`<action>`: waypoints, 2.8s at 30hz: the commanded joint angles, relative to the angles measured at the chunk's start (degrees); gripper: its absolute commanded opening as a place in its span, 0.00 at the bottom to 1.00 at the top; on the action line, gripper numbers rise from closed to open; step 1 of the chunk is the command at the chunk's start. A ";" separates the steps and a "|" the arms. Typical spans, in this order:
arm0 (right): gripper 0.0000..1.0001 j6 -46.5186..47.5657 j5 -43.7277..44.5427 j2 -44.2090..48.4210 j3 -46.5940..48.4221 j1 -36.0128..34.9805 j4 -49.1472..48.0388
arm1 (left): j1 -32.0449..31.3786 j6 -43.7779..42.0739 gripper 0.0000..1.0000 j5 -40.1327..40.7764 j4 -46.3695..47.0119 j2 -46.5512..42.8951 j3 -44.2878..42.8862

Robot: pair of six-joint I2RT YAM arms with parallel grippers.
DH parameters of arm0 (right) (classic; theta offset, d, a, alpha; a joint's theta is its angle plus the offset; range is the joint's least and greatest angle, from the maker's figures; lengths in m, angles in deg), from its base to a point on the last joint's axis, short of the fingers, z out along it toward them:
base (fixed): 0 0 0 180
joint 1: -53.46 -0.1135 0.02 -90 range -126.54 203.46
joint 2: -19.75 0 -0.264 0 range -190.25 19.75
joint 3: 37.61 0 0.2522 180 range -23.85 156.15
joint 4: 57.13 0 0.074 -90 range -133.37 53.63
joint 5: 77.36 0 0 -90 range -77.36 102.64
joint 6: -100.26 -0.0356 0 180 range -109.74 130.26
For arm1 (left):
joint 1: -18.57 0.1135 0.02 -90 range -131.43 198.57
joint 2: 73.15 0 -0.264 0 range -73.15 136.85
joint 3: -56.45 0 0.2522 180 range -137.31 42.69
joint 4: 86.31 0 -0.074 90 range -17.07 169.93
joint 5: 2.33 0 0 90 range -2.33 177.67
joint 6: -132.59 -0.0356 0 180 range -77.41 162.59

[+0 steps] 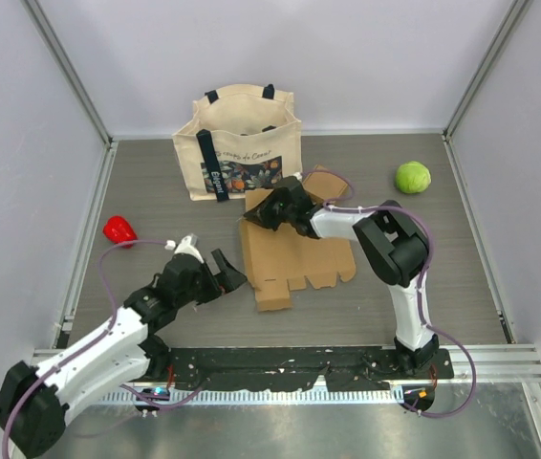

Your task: Fold the paper box

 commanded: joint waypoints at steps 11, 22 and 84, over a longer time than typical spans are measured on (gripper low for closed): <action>0.76 38.82 -4.68 23.83 -8.73 2.64 20.16 | 0.15 -7.85 0.98 -2.49 7.23 24.23 -13.53; 0.78 51.68 -9.67 37.92 -22.53 25.48 33.64 | 0.24 -4.60 0.87 -0.99 12.41 36.63 -16.17; 0.70 115.84 -26.40 -5.49 26.23 -5.87 57.71 | 9.29 -3.90 0.81 -16.72 -9.82 -2.65 -8.97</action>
